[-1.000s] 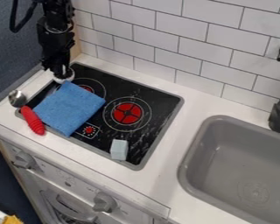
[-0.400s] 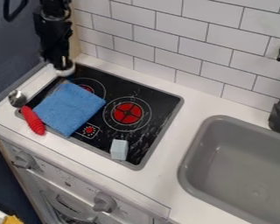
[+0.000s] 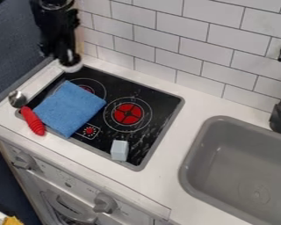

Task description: Move the white mushroom to the lower right side of the burner

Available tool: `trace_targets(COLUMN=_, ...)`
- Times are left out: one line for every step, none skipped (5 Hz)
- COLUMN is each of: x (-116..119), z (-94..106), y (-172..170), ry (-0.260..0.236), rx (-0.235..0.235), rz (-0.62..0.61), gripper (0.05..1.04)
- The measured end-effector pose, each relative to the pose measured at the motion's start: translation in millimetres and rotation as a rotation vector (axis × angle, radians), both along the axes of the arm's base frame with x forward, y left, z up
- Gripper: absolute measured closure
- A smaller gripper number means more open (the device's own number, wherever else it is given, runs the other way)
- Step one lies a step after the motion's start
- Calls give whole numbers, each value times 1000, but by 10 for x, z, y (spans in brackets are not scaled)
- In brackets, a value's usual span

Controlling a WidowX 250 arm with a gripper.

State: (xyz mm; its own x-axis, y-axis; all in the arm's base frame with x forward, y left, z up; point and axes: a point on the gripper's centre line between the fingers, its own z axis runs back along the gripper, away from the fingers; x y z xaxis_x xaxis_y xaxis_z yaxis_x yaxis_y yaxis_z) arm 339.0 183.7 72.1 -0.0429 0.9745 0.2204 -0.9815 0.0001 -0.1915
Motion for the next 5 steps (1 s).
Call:
trace_targets(x=-141, z=20, y=-371, ry=-7, rx=-16, rz=-106, gripper=860)
trace_targets(x=-281, z=-47, y=-709, ry=1, rx=-21, rz=-205, gripper=860)
trace_targets(x=-429, z=-217, y=-801, ry=34, rx=-22, rz=-224, gripper=860)
trace_targets(x=-573, z=-356, y=-812, ry=63, rx=-11, rz=-230, gripper=860)
trace_targets(x=-671, z=-479, y=-788, ry=100, rx=13, rz=-230, gripper=860)
